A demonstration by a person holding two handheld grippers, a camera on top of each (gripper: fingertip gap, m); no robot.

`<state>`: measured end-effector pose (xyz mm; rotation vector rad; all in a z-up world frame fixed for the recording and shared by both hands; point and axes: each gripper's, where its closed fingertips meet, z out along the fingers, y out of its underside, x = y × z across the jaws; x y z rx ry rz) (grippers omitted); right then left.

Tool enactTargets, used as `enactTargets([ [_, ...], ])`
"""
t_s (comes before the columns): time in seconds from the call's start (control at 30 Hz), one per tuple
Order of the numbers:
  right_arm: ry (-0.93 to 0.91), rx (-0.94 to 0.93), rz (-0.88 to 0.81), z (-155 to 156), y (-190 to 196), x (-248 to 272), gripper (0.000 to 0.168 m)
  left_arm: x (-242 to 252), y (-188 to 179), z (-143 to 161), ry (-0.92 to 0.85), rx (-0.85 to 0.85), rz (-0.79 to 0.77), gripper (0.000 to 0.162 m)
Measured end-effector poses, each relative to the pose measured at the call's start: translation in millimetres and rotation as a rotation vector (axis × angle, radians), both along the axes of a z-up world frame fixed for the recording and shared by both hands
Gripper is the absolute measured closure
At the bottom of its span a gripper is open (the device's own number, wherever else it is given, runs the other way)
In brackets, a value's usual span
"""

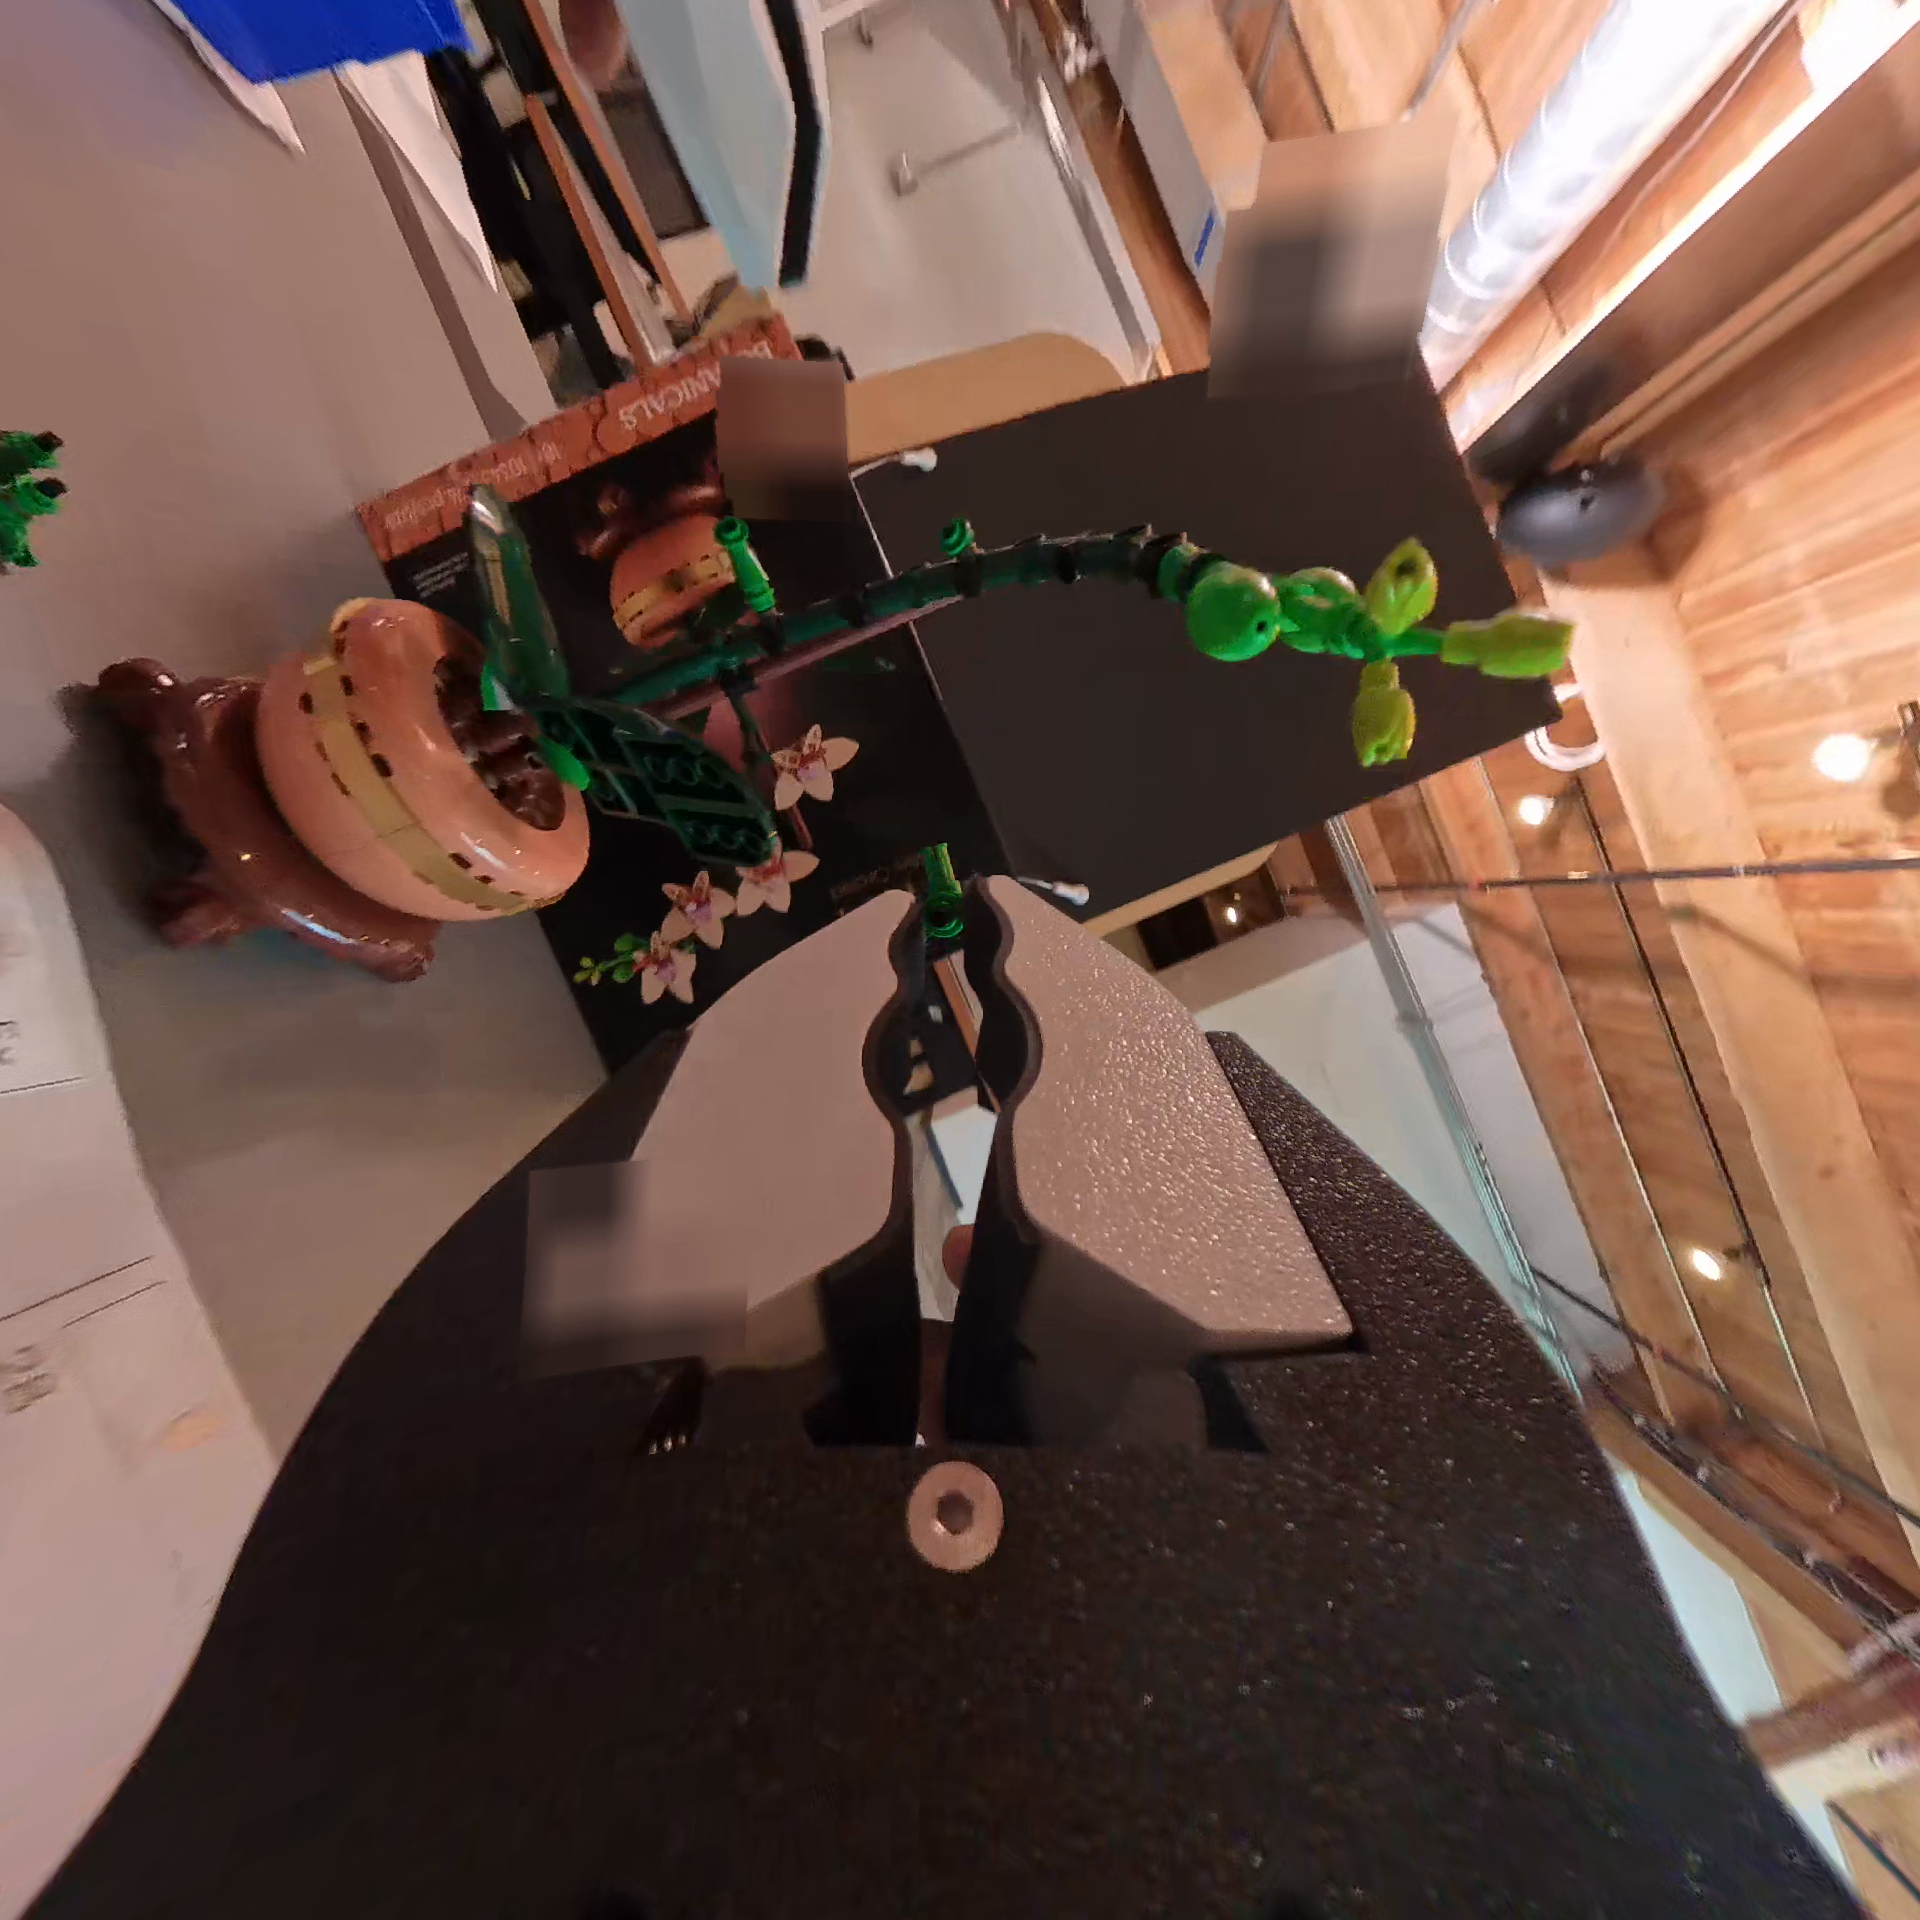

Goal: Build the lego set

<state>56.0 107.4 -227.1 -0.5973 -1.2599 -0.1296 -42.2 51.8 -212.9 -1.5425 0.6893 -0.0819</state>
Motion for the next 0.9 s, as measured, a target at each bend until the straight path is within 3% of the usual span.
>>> enactTargets([
  [0.27, -0.056, 0.056, 0.238, 6, 28, -41, 0.162, 7, 39, -10, 0.098, -0.061, 0.07, 0.158],
  [0.5, -0.101, 0.078, 0.397, 6, 17, -72, 0.161, 5, 50, -9, 0.086, -0.083, 0.084, 0.16],
  [0.9, -0.154, 0.023, 0.426, 6, 12, -83, 0.161, 8, 60, -14, 0.115, -0.102, 0.085, 0.16],
])
